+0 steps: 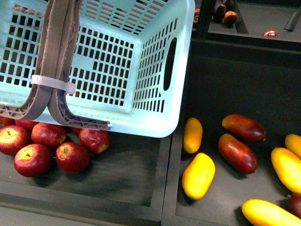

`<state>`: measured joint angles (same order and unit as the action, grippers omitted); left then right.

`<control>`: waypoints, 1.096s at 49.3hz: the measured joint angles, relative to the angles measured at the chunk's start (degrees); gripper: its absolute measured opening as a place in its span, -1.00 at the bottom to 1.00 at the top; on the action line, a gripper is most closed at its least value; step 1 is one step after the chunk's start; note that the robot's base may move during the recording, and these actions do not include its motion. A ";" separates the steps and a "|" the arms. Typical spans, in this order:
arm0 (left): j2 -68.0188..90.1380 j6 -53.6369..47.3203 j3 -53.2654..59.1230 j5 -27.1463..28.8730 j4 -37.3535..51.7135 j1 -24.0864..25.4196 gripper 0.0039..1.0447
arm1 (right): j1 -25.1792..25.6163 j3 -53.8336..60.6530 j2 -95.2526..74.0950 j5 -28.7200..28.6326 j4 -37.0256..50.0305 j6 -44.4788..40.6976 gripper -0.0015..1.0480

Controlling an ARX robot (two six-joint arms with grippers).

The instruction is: Pick mango and avocado into basket

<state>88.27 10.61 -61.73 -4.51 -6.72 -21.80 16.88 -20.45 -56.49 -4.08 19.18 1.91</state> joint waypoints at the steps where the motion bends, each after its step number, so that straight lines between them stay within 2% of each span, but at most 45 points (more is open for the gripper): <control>1: 0.00 0.00 0.00 0.07 0.00 0.02 -0.89 | 0.61 -0.98 -4.33 -1.55 0.85 -2.12 0.85; 5: 0.00 -0.02 0.00 0.22 0.00 0.04 -0.89 | 2.56 -2.69 -16.20 -5.53 4.09 -7.34 0.85; 14: 0.00 -0.02 0.00 -0.44 0.00 -0.04 -0.89 | 5.31 -5.14 -36.39 -9.44 11.93 -14.32 0.85; 19: 0.00 0.00 0.00 -0.66 0.00 -0.07 -0.89 | 5.75 -6.88 -47.63 -10.75 17.57 -17.09 0.85; 33: 0.00 -0.02 0.00 -0.04 0.00 -0.02 -0.89 | 6.25 -12.63 -69.59 -14.16 26.03 -21.03 0.85; 54: 0.00 0.00 0.00 -0.46 0.00 -0.07 -0.89 | 6.16 -26.27 -86.55 -17.99 25.92 -21.46 0.85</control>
<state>88.27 10.61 -61.73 -4.97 -6.72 -21.87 23.05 -46.72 -143.04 -22.06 45.10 -19.55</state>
